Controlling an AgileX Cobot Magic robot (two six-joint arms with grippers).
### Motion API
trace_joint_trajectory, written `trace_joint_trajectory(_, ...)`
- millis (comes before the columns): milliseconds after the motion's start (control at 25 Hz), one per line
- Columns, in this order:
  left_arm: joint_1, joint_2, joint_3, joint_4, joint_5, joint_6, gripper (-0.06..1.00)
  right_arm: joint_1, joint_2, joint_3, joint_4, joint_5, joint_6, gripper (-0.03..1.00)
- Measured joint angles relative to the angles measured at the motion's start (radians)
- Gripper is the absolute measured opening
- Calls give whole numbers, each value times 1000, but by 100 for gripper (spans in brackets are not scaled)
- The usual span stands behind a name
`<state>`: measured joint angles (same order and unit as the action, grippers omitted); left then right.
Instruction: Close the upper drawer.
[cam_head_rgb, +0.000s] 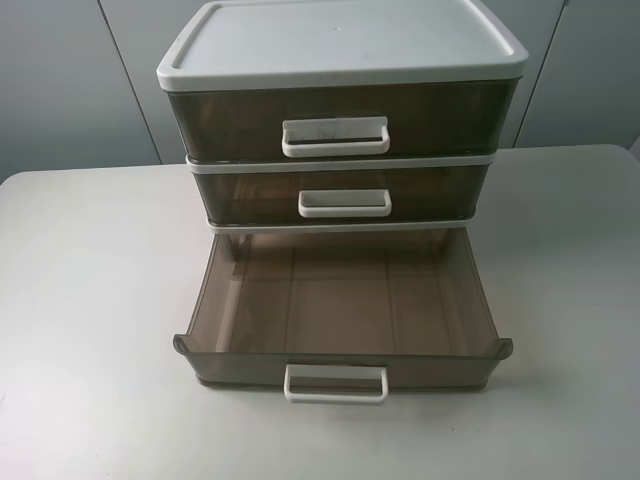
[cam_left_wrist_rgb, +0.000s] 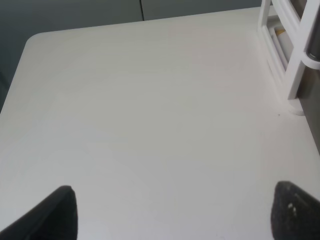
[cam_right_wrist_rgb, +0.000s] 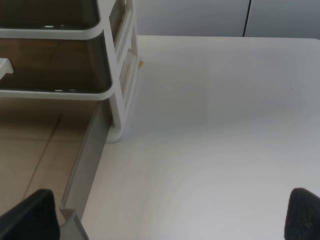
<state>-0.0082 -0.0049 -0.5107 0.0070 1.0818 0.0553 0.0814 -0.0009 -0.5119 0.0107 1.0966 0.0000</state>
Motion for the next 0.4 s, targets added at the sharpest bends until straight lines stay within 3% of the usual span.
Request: trace_joint_trajectory(400, 0, 0, 0, 0, 0, 0, 74, 0, 0, 0, 0, 0, 0, 68)
